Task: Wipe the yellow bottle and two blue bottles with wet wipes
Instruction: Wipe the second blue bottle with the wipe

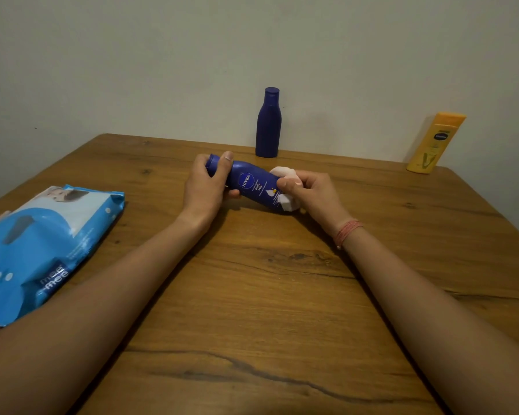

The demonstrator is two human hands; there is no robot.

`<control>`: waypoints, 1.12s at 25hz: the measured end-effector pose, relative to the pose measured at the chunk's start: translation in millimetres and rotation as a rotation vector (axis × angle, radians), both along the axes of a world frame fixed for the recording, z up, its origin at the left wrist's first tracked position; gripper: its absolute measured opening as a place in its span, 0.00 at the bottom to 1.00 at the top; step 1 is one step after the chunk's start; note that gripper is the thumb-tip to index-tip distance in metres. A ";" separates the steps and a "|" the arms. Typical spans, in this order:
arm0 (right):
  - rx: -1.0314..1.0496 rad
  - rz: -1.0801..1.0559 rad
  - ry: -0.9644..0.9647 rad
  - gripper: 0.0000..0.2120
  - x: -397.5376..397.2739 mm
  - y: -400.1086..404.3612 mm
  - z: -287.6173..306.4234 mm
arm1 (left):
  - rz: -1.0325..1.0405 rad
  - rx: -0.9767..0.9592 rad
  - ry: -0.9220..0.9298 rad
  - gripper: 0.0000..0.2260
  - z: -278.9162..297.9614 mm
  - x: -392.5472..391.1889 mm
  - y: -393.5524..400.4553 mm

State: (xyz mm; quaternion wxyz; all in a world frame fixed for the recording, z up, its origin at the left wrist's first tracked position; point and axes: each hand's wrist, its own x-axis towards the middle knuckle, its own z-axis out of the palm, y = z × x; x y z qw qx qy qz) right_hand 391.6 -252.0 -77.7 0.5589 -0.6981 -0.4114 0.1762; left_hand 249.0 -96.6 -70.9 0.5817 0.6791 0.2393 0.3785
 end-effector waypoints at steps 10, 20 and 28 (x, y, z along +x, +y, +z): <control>-0.042 0.025 -0.028 0.16 -3.6 -1.7 3.4 | -0.138 -0.061 -0.021 0.13 1.8 0.0 1.1; -0.110 0.072 -0.794 0.26 -41.8 16.5 1.6 | -0.286 -0.229 -0.044 0.18 0.1 4.2 -2.5; -0.208 0.182 -0.822 0.25 -29.9 7.2 1.2 | -0.046 -0.374 -0.070 0.17 1.6 2.7 2.8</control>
